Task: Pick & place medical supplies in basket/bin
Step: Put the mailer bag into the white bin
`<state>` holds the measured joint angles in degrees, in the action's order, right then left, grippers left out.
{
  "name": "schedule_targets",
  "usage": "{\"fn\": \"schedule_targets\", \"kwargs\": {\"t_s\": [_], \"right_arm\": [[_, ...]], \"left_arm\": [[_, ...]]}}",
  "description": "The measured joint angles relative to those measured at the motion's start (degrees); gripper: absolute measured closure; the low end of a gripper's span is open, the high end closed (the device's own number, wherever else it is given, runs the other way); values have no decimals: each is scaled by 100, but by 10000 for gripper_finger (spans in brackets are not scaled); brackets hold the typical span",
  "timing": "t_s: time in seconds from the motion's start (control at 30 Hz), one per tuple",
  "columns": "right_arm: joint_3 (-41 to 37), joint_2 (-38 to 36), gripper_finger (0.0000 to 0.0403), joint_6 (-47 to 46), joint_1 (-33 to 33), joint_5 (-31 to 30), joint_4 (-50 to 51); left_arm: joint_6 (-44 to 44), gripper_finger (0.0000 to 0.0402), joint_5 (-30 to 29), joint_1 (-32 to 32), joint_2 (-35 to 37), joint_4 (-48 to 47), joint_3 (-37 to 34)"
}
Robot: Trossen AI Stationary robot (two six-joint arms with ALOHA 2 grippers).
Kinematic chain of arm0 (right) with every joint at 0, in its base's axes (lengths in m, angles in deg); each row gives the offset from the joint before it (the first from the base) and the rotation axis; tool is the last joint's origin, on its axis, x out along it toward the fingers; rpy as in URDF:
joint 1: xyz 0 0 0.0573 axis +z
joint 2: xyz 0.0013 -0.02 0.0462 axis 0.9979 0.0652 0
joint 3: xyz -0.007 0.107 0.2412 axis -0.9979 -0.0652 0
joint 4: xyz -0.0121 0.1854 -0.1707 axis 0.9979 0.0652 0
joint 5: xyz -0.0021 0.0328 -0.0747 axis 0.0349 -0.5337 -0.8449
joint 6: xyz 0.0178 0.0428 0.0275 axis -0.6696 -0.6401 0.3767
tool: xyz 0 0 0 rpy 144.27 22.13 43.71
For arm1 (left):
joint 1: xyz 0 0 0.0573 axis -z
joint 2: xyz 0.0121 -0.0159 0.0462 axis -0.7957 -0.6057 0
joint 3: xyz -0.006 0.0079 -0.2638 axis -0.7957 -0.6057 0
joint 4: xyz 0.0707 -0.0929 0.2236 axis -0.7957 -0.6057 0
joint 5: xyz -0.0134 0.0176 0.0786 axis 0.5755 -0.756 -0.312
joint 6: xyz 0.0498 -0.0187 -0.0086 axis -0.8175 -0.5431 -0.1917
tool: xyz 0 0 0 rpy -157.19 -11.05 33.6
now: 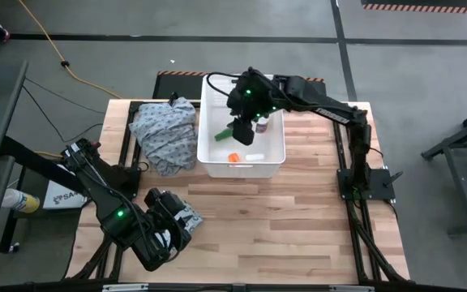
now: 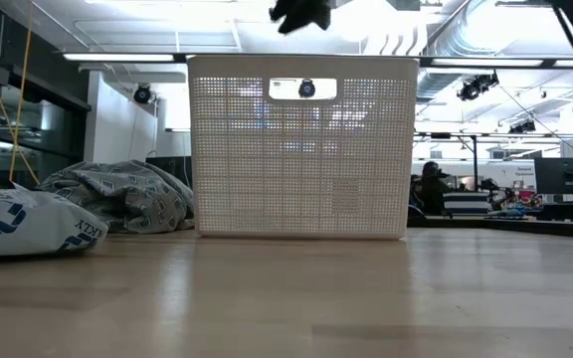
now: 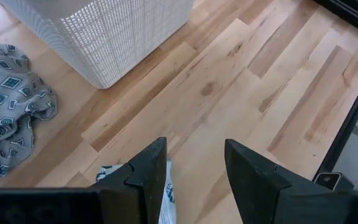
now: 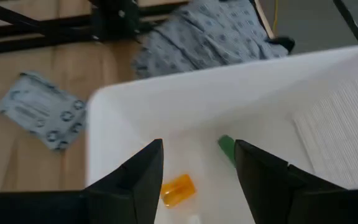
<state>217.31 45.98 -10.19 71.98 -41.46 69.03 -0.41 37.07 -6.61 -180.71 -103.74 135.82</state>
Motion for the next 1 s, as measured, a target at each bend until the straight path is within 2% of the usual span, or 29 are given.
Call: {"fn": "schedule_targets", "kwargs": {"t_s": [0.2,0.4,0.63,0.8,1.0], "right_arm": [[9,-192,218,4,351,2,-71],[11,-317,224,13,764,7,-115],[13,-387,223,15,1260,8,-282],[13,-394,228,15,1602,9,-368],[13,-411,237,15,1971,-6,-368]], "left_arm": [[0,206,114,0,0,-2,0],[47,206,640,0,0,-2,0],[562,206,1343,2,0,-58,0],[881,206,1543,0,0,-123,-3],[1451,206,1951,-1,0,-143,-578]]}}
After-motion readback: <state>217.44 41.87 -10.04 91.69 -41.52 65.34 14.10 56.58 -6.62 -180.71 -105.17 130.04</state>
